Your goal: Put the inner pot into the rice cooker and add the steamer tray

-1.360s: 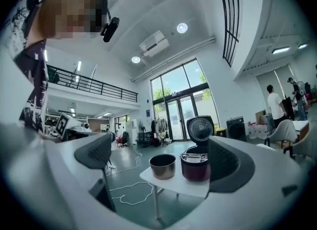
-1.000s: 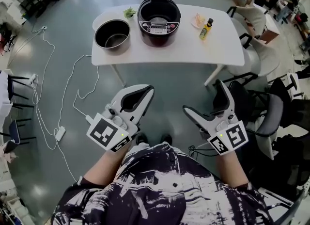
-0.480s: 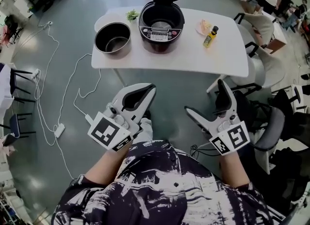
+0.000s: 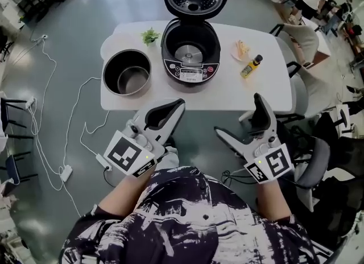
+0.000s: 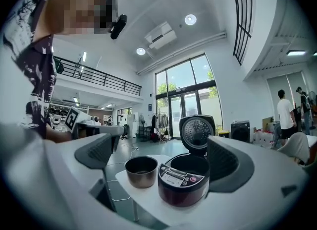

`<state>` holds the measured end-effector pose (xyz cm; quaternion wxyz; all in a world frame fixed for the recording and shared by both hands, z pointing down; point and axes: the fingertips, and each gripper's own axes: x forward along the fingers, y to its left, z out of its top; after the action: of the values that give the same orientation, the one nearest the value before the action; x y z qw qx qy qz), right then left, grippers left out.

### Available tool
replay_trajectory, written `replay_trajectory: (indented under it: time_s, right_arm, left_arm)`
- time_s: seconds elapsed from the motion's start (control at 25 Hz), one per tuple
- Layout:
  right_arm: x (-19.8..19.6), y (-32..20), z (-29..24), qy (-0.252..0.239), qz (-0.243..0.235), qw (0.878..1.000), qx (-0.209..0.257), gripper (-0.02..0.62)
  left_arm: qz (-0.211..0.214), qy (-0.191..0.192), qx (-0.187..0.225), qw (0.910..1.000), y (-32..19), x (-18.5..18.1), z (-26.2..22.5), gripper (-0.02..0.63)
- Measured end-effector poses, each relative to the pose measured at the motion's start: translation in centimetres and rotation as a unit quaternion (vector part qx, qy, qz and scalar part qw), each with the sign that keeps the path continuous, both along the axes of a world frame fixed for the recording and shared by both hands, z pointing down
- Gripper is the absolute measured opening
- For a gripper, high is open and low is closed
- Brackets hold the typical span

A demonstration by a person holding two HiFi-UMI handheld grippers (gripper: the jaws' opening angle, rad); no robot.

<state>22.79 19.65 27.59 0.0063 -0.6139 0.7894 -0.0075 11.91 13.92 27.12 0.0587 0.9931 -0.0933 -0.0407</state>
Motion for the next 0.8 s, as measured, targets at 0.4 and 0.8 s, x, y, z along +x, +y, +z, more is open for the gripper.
replay_trajectory:
  time_s: [0.4, 0.8]
  right_arm:
    - [1.6, -9.5, -0.3, -0.001, 0.030, 0.999, -0.013, 0.554]
    - [3.4, -14.0, 0.3, -0.002, -0.031, 0.999, -0.031, 0.552]
  left_arm:
    - [0.033, -0.002, 0.005, 0.9995, -11.2, 2.4, -1.1, 0.005]
    - [-0.023, 0.005, 0.006, 0.9997, -15.9, 4.2, -1.9, 0.005]
